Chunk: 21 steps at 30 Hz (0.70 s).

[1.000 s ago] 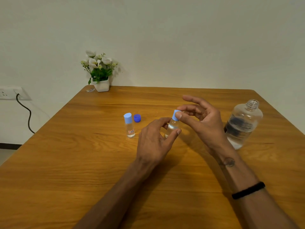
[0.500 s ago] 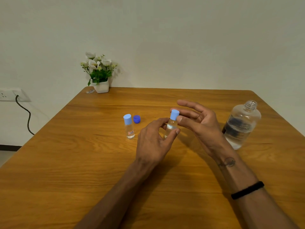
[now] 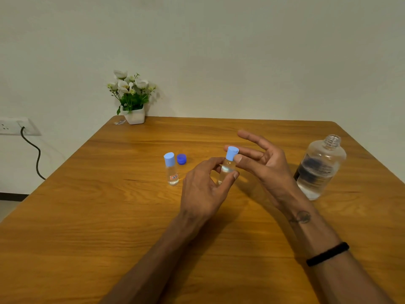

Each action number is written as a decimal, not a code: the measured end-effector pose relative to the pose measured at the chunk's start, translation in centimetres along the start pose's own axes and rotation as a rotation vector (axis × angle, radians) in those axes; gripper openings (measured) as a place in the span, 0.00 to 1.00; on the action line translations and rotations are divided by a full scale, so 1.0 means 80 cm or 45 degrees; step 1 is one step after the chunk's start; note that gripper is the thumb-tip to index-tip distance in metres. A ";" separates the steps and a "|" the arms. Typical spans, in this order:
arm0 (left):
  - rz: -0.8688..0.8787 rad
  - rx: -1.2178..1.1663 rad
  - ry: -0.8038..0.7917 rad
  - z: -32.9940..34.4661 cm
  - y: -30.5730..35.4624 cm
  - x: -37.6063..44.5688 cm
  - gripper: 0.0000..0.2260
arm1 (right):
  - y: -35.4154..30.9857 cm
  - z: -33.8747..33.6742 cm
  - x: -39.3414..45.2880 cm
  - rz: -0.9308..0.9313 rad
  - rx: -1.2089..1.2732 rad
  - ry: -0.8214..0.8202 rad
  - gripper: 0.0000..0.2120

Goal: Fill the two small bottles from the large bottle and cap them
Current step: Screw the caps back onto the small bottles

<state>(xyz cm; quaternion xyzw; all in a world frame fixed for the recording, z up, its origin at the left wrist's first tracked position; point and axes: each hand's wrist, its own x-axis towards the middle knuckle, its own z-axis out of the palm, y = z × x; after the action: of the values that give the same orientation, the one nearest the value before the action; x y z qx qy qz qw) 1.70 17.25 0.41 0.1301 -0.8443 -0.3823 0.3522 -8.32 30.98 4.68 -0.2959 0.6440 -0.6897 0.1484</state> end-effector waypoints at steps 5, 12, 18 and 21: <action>-0.004 0.019 -0.001 0.000 -0.001 0.001 0.18 | 0.002 0.002 -0.002 -0.036 -0.083 0.106 0.26; 0.006 0.000 0.004 0.002 -0.001 0.000 0.18 | -0.002 0.004 0.000 -0.045 0.087 0.081 0.30; 0.014 0.006 -0.004 0.001 -0.001 0.000 0.18 | -0.003 0.001 -0.001 0.042 0.231 -0.003 0.25; 0.011 0.014 -0.003 0.001 -0.002 0.000 0.19 | 0.000 0.000 0.000 0.023 0.156 0.050 0.24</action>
<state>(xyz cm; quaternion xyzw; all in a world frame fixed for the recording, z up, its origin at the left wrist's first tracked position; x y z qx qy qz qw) 1.66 17.18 0.22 0.1281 -0.8472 -0.3765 0.3522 -8.31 31.02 4.70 -0.2668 0.6059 -0.7322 0.1598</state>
